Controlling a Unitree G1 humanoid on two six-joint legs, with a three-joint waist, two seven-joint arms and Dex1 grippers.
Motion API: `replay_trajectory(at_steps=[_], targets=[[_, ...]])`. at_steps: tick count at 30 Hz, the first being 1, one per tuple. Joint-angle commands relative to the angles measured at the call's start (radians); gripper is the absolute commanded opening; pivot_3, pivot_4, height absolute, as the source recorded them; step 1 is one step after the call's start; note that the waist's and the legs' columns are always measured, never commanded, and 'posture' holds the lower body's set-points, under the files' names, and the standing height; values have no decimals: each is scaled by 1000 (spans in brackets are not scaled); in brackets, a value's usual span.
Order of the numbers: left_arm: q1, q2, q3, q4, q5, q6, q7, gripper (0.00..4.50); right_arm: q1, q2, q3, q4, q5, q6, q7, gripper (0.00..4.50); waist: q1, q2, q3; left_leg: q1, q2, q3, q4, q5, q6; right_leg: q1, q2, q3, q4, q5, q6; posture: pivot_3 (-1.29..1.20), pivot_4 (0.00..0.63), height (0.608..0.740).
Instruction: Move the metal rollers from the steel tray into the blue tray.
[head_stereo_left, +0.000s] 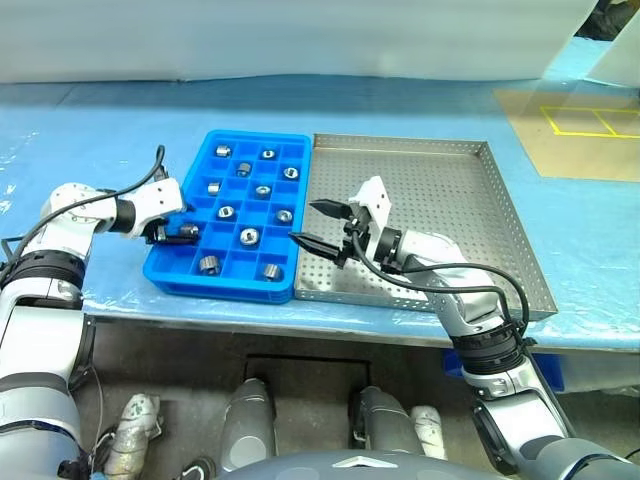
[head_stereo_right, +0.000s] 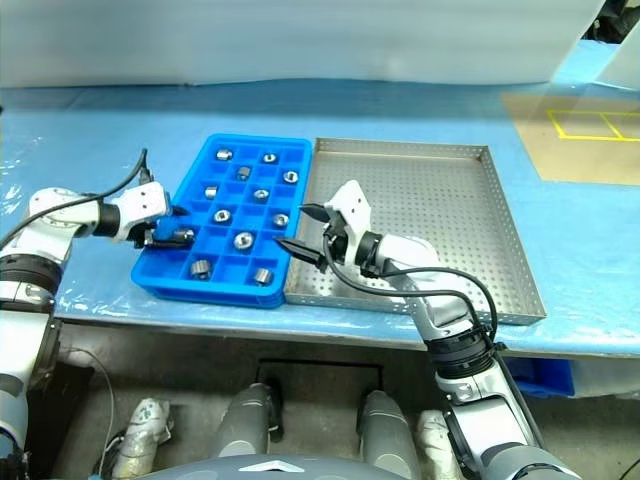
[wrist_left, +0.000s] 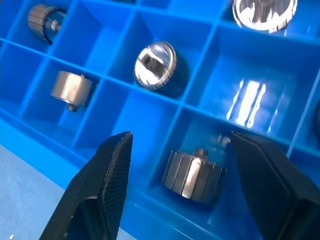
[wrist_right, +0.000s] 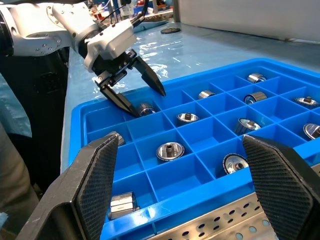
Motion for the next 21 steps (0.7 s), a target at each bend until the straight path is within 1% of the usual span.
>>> replay_trajectory(at_steps=[1,5,11,13,16,21], targets=[[-56,-13,67,-136,-113,92,-67,3273,-28,-2,-28,-20,12,-22,7,4086,4,0,0,0,0,1,0,0,0,0,0,0,0,0,0,-80,150,740],[-11,-57,84,-307,-196,233,-108,3273,-42,-12,-33,2,9,-27,23,4086,8,0,0,0,0,2,0,0,0,0,-1,0,0,0,0,-71,150,740],[128,-64,68,-564,-277,393,-165,3273,-46,-37,-24,8,9,-24,58,4086,-1,0,0,0,0,2,0,0,0,0,1,0,0,-1,-1,-62,150,740],[174,-63,70,-616,-297,428,-168,3273,-40,-53,-18,0,12,-15,77,4086,0,0,0,0,0,2,0,-1,-1,-1,2,-1,0,-1,-2,-59,150,740],[219,-91,85,-651,-325,453,-132,3273,-30,-77,-20,-5,15,-6,103,4086,2,0,0,-1,0,2,0,-1,-1,0,2,-1,0,-2,-3,-46,150,740],[263,-183,110,-780,-393,567,-7,3273,-33,-107,-51,3,31,2,121,4086,14,0,0,-1,0,2,1,-1,-1,0,1,-1,0,-1,-3,3,150,740]])
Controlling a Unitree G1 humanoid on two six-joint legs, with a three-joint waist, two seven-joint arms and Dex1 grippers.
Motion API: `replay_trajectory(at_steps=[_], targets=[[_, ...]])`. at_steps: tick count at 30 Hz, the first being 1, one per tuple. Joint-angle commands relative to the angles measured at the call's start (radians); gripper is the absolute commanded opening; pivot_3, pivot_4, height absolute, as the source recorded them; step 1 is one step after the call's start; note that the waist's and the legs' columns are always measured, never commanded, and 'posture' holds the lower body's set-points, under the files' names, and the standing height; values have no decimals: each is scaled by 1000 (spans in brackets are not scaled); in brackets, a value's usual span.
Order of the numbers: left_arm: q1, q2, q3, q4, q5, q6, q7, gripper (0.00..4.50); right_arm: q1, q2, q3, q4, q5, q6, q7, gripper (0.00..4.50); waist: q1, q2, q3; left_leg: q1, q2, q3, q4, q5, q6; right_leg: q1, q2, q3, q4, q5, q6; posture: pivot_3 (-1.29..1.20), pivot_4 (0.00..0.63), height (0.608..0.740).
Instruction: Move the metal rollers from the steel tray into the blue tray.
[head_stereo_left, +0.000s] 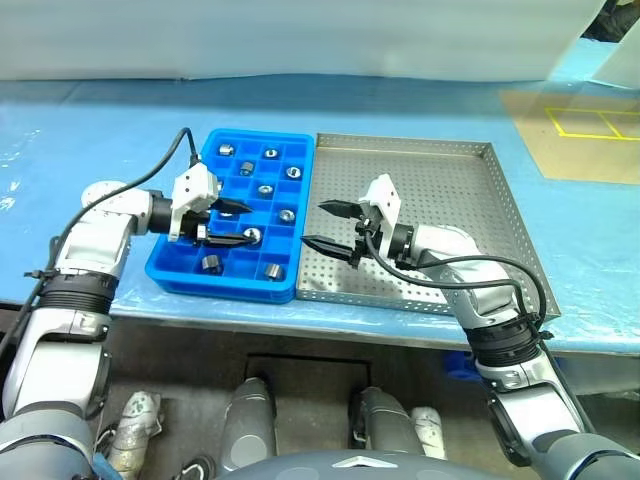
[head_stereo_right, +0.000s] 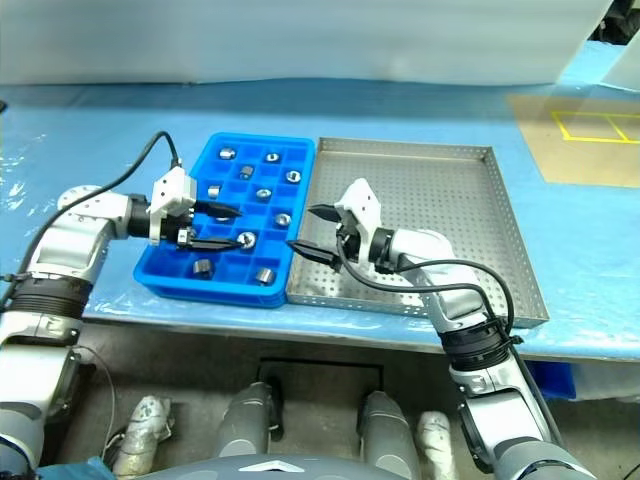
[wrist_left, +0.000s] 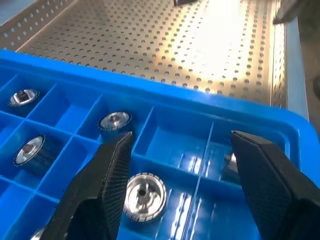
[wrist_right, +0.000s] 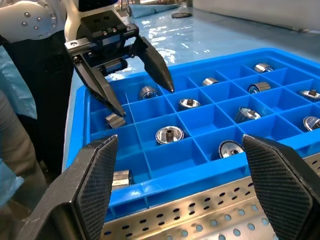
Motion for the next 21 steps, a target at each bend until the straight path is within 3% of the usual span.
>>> replay_trajectory(at_steps=[1,7,21], targets=[[13,-47,34,-122,-61,67,88,3273,-12,-18,-45,-21,30,1,17,4086,9,0,0,0,0,0,0,0,0,0,0,0,0,0,0,11,150,740],[60,-108,37,-192,-77,91,190,3273,-23,-45,-45,-7,32,10,45,4086,12,0,0,0,0,0,0,0,0,0,1,0,-1,0,0,59,150,740],[107,-95,64,-235,-117,81,261,3273,-62,-64,-51,13,38,32,79,4086,20,0,0,0,0,-1,0,0,0,0,0,-1,-1,0,0,98,150,740]])
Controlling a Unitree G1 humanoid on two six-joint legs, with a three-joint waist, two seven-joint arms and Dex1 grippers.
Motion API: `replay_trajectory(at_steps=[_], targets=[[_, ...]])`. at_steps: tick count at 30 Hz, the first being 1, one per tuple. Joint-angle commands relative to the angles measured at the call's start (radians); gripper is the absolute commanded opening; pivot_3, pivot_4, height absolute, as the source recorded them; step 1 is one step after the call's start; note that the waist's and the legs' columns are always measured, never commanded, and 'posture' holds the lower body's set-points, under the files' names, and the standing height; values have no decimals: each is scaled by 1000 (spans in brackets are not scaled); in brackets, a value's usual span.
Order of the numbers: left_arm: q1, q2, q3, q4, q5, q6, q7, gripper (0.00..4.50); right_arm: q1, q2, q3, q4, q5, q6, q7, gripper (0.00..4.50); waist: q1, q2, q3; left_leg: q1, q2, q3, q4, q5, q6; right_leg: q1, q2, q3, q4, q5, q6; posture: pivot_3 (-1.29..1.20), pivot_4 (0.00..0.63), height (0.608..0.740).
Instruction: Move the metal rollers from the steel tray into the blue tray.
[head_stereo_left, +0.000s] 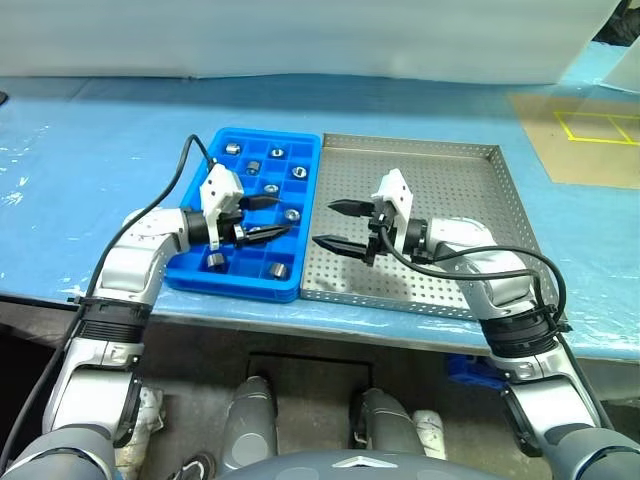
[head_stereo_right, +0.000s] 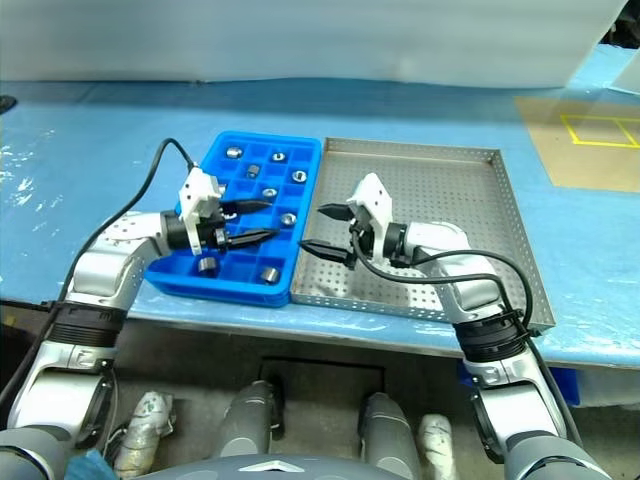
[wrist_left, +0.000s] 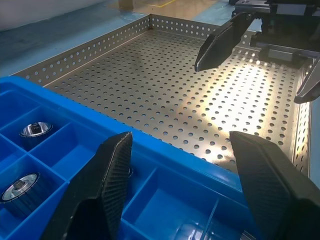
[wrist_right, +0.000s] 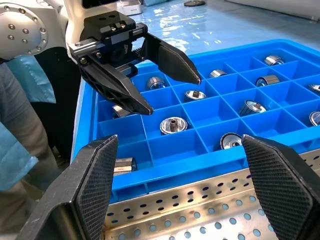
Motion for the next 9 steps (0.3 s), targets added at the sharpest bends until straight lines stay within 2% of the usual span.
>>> replay_trajectory(at_steps=[1,9], targets=[[-11,21,35,-30,-17,-18,5,3273,-27,1,-27,-12,17,-6,2,4086,0,0,0,0,0,0,0,0,0,0,0,0,0,0,0,95,150,740],[-29,34,26,6,-7,-38,-10,3273,-15,4,-35,-24,19,-1,-18,4086,0,0,0,0,0,0,0,0,0,0,0,0,0,0,0,73,150,740]])
